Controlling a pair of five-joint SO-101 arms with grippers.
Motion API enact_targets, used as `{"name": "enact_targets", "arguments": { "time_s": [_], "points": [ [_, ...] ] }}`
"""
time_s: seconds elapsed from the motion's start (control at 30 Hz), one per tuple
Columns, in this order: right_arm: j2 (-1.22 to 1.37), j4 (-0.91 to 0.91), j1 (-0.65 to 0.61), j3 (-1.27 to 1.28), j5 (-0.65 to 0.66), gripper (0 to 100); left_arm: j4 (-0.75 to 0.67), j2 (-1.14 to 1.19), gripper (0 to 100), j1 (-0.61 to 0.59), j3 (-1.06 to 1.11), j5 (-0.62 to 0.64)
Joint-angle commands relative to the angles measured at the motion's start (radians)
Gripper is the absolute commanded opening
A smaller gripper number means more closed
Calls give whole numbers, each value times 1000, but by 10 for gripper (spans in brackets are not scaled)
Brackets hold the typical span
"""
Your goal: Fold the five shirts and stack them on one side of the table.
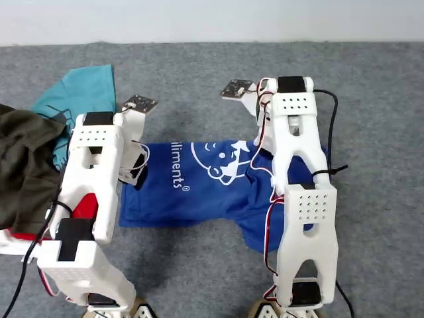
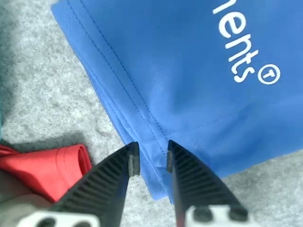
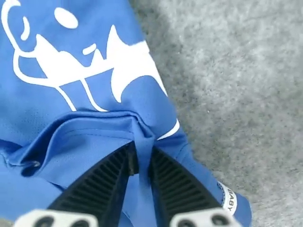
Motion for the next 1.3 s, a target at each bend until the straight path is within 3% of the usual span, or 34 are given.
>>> {"name": "enact_targets", "arguments": {
  "time_s": [0.0, 0.17, 0.37, 0.63, 0.83, 1.0, 1.27],
  "points": [
    [-79, 42, -4, -32, -51, 25, -5, -8, 111, 2, 1, 3],
    [-96, 42, -2, -32, -77, 154, -3, -8, 111, 2, 1, 3],
    [-101, 41, -7, -31, -77, 9, -5, -8, 111, 2, 1, 3],
    [-38, 31, -21, -37, -72, 125, -8, -8, 111, 2, 2, 3],
    [8, 4, -16, -37, -72, 124, -8, -8, 111, 2, 2, 3],
    [38, 5, -16, -37, -51, 4, -8, -8, 111, 2, 2, 3],
    [-45, 41, -15, -37, -49, 10, -6, -8, 111, 2, 2, 3]
  ]
}}
